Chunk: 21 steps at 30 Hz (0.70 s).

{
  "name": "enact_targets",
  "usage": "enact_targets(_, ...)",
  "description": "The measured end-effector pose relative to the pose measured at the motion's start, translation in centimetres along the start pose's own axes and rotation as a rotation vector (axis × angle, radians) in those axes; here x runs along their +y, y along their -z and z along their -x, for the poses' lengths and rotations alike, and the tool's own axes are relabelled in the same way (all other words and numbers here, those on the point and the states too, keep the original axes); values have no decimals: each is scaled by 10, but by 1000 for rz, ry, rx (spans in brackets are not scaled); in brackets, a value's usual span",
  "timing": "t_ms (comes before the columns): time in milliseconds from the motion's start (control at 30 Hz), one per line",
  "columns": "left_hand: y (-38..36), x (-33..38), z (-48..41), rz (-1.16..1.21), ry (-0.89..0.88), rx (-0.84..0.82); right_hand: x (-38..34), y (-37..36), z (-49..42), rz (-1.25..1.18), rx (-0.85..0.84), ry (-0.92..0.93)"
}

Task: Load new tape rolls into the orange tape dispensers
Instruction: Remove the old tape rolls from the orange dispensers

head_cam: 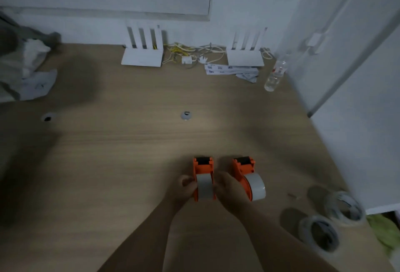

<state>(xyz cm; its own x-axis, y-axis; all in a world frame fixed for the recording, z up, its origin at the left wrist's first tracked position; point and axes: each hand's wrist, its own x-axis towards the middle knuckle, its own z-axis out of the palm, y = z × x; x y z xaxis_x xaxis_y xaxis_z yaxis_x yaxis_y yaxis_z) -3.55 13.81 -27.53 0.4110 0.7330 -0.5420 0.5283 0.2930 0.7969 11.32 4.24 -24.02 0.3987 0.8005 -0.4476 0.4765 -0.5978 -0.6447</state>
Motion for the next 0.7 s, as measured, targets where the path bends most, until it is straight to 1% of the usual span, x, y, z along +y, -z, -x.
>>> enact_targets(33, -3, 1, 0, 18, -5, 3, 5, -5, -1, -71, -37, -25)
enact_targets(100, -8, 4, 3, 51, -10, 20, 11, -13, -5, -151, -52, -53)
enact_targets(267, -22, -10, -4, 97, 24, -5, 16, -28, -13, -151, -17, -3)
enact_targets(400, -32, -6, -1, 169, -18, 29, 23, -38, -17, -173, 7, 16)
enact_targets(601, -34, -5, -1, 223, -17, 19, 26, -36, -19, -263, -43, 28)
enact_targets(701, -33, 1, 2, 265, -6, 39, 25, -30, -18, -345, -60, -23)
